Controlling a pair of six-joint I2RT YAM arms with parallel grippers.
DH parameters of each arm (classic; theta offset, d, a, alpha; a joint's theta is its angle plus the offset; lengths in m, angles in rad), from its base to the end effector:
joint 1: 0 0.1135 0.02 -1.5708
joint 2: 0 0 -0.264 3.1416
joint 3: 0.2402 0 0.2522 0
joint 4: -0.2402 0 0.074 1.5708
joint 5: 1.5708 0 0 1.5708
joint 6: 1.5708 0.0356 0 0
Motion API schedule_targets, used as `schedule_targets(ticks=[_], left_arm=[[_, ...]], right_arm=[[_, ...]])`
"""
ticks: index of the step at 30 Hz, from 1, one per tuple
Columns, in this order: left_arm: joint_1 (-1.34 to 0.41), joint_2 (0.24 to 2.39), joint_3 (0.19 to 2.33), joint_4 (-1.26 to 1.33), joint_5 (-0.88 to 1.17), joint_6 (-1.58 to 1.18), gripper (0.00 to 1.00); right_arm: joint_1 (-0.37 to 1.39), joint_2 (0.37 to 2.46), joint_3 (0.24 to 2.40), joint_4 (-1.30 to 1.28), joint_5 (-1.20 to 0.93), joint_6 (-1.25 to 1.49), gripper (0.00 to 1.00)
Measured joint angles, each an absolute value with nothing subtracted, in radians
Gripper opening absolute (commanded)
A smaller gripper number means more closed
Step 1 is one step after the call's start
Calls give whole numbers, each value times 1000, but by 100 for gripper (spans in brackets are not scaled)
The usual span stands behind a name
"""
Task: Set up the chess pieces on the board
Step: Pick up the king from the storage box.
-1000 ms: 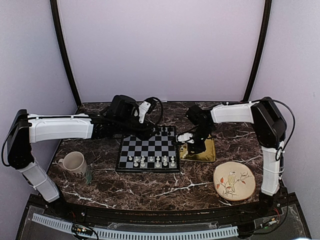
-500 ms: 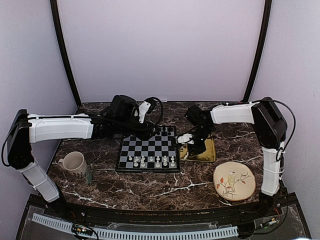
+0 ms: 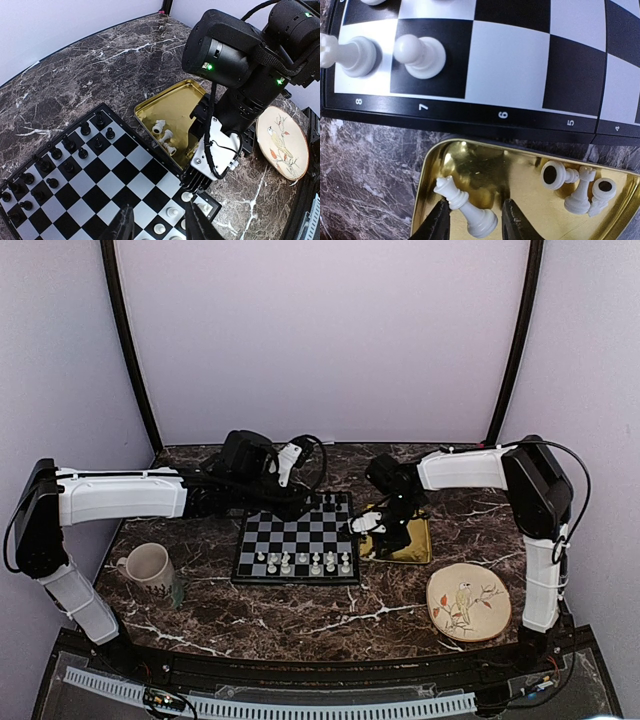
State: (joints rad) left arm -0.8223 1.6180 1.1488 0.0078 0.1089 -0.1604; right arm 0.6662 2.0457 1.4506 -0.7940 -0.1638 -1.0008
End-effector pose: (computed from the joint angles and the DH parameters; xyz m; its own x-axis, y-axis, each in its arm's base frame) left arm 0.2531 -0.2782 0.2713 -0.4260 0.2254 -0.8762 0.7360 0.6495 -0.1908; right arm 0.3085 0.2499 0.1533 0.1156 -0.9657 -0.2325 -0.9925 -0.1030 -0.0656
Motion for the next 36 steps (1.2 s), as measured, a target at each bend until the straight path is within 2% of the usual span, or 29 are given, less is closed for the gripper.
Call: schedule_targets(ticks=[9,18,29,36], left_arm=[[-823,1618,1149,9,113,-161,37],[-823,1618,1149,14,112,-161,37],[-823,1619,1093,134,184,-181,38],[-853,1681,1065,343,300,-211,41]], right_arm=[[669,2034,1438,-813,-130,-1009,17],[653,2020,1422,-817,-151,-966,13],[448,1970,1441,-811,-485,-720,13],[438,1935,1448,-783,-717,-597,13]])
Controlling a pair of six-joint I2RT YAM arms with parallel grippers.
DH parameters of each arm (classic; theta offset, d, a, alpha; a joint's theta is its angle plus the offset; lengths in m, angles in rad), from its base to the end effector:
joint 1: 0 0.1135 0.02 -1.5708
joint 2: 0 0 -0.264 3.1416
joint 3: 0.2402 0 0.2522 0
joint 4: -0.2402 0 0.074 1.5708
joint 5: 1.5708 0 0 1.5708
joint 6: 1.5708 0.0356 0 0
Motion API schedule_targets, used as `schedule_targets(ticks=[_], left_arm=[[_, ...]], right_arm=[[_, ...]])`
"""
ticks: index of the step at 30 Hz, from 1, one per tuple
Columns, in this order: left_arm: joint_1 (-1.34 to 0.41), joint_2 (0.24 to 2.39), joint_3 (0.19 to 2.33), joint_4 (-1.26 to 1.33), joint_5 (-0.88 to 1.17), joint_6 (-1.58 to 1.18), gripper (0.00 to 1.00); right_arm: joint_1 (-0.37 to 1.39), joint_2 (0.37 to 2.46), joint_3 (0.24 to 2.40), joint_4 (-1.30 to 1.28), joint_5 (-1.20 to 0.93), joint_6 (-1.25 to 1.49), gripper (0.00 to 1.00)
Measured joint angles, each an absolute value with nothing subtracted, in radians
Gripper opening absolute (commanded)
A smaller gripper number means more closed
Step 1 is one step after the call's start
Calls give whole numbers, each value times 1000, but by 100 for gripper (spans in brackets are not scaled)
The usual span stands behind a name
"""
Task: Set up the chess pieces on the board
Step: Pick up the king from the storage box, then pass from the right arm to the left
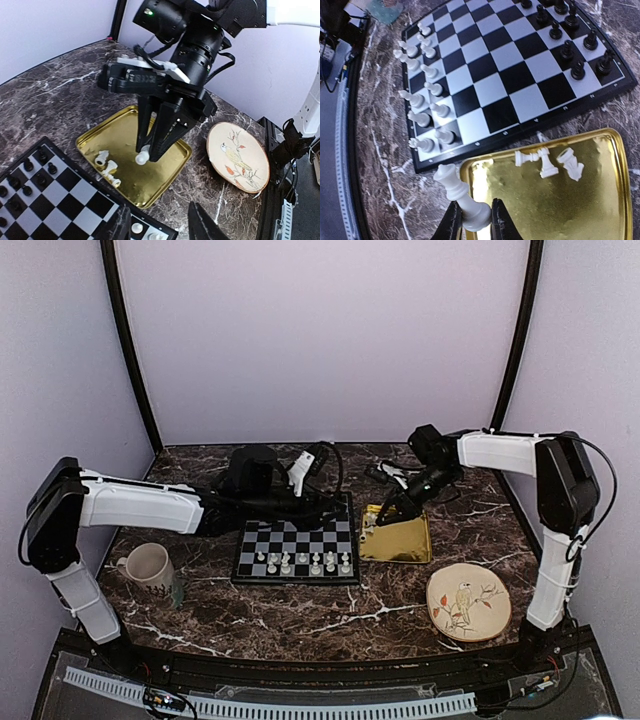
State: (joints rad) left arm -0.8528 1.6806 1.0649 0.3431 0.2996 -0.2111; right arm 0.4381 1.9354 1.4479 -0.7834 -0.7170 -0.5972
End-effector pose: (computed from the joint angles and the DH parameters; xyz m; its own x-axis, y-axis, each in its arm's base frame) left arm 0.2471 -0.2988 0.2543 -0.3631 0.1114 -0.9250 0.8493 0.4478 -0.2795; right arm 0.3418 0.1860 0.2021 -0.4367 -0.6727 -0.5973 -0.8963 0.2685 0.3530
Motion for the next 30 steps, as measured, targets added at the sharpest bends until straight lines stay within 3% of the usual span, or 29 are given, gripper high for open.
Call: schedule_targets(ticks=[11,30], left_arm=[[-878,1901,1114,493,413,-331,41],[-877,1983,1213,568,428,-450,35]], right_arm=[[439,1935,1445,-778,-877,-538,14],[434,1935,1432,-781,-894,-550,15]])
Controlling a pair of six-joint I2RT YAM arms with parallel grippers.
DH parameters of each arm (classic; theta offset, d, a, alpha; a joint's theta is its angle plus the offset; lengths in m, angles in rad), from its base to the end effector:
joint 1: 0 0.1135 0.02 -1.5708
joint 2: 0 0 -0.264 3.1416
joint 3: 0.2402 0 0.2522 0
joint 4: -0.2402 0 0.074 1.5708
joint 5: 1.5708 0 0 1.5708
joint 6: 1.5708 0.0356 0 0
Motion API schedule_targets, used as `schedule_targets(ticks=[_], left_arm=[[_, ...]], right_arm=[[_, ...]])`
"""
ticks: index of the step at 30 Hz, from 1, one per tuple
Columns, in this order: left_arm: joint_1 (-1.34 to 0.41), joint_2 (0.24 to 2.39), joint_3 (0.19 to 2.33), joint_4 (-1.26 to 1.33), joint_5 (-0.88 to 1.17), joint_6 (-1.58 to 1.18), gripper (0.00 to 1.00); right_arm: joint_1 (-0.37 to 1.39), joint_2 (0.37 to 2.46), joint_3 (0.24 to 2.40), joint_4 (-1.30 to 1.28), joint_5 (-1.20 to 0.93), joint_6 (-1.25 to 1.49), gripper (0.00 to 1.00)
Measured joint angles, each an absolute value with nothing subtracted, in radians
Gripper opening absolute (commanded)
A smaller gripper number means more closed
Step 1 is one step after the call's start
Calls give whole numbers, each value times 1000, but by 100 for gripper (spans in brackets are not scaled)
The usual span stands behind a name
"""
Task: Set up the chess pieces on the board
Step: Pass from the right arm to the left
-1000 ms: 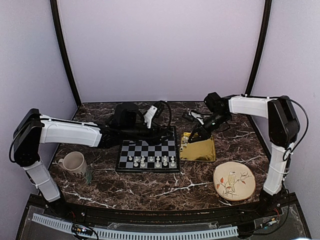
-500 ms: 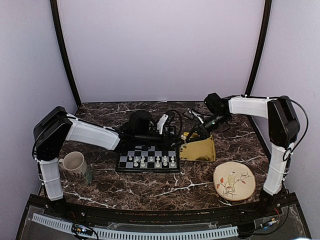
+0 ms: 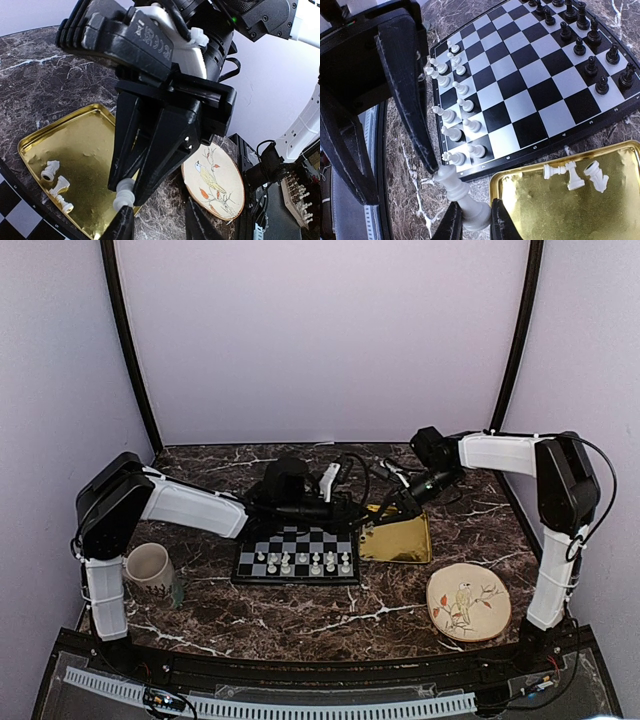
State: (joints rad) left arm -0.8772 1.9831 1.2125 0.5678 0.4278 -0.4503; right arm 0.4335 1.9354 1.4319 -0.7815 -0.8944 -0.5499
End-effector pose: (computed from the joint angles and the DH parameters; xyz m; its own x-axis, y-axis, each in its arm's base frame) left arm 0.2748 -0.3536 0.2064 -0.5335 0.0223 -0.8455 0.8078 0.3098 -0.5015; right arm 0.3375 0.1868 0.2021 -0.5007 -0.5922 -0.6314 -0.8493 0.1950 0.4906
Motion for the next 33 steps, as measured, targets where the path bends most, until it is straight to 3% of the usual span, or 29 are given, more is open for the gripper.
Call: schedule_targets(ticks=[8,15,22,29,33], left_arm=[[-873,2004,1232,572,432,-503,32],[-872,1900,1119,524,455,-513,42],[-872,1898,1132,506,410,-510,45],[-871,1972,1213,506,396,-513,45],[-869,2005,1257,505,396,-517,39]], right_arm=[[430,1935,1424,-783,-878,-552,15],[434,1931,1420,-778,-887,-540,15],[435,1919,1420,-777,-896,-540,15],[435,1919,1417,-778,-902,-540,16],[437,1919,1417,-778,-903,-540,16]])
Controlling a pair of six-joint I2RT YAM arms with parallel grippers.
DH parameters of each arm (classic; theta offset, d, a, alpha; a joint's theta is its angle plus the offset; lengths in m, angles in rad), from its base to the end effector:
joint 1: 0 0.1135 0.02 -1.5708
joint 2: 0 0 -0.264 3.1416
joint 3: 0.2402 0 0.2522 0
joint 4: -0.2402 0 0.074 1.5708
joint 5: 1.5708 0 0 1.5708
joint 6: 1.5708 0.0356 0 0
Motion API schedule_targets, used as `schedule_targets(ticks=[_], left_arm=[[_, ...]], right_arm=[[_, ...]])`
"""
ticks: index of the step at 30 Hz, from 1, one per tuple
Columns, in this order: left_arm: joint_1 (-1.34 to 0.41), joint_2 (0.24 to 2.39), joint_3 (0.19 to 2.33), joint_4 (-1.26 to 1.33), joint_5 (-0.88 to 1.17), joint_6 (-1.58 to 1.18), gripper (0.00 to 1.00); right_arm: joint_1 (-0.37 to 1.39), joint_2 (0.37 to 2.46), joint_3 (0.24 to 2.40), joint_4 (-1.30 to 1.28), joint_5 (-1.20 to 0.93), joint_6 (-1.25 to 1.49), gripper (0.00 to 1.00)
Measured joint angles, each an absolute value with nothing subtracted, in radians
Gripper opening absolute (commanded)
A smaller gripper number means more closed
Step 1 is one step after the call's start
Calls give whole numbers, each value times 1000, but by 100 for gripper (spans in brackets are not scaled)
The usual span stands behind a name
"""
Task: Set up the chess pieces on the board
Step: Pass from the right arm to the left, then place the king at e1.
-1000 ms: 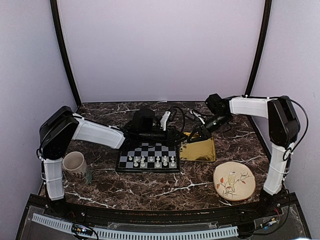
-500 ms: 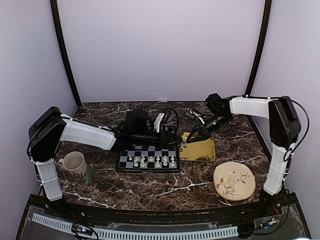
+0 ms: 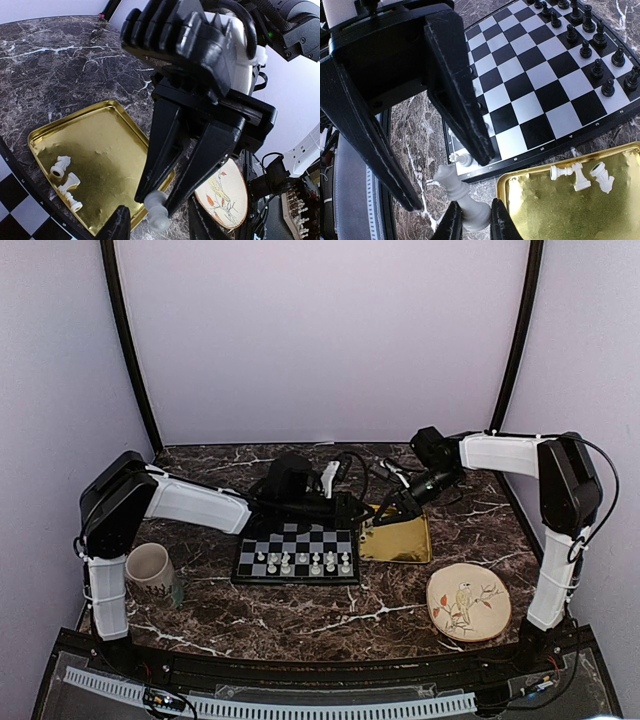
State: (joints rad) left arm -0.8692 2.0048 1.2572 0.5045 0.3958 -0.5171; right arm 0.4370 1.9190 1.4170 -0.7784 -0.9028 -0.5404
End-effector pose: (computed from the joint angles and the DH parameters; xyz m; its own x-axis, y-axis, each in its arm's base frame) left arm 0.2833 -0.3565 0.2048 -0.6029 0.0067 -0.7978 0.7458 0.3601 -0.5605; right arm 0.3335 0.1866 0.2044 -0.5047 -0.5875 -0.6325 -0.8461 0.1910 0.4977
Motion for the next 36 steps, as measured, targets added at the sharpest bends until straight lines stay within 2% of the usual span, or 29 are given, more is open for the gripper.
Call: schedule_targets(ticks=[4,11,14,16,17,18,19,27,36], left_arm=[[-867,2032,1279,506,395,-531,27],[-866,2044,1286,508,408,-544,12],[-865,2044,1286,508,413,-543,9],[-862,2044,1286,507,423,-543,8],[-860,2044,1286,508,430,-543,7],[-858,2044,1286,508,435,-540,7],[-855,2044,1286,506,439,-535,7],[-843,1922,1273,249,421,-341,7],[-850,1631,1197,-109,315,-63,7]], right_arm=[[439,1919,1417,-778,-905,-541,16],[439,1919,1416,-779,-902,-542,17],[439,1919,1417,-781,-902,-543,21],[439,1919,1416,-783,-905,-550,28],[439,1919,1417,-785,-907,-556,46],[439,1918,1416,-789,-909,-568,93],[439,1917,1416,-793,-910,-569,100],[439,1805,1388,-756,-803,-539,100],[418,1688,1266,-515,-316,-373,100]])
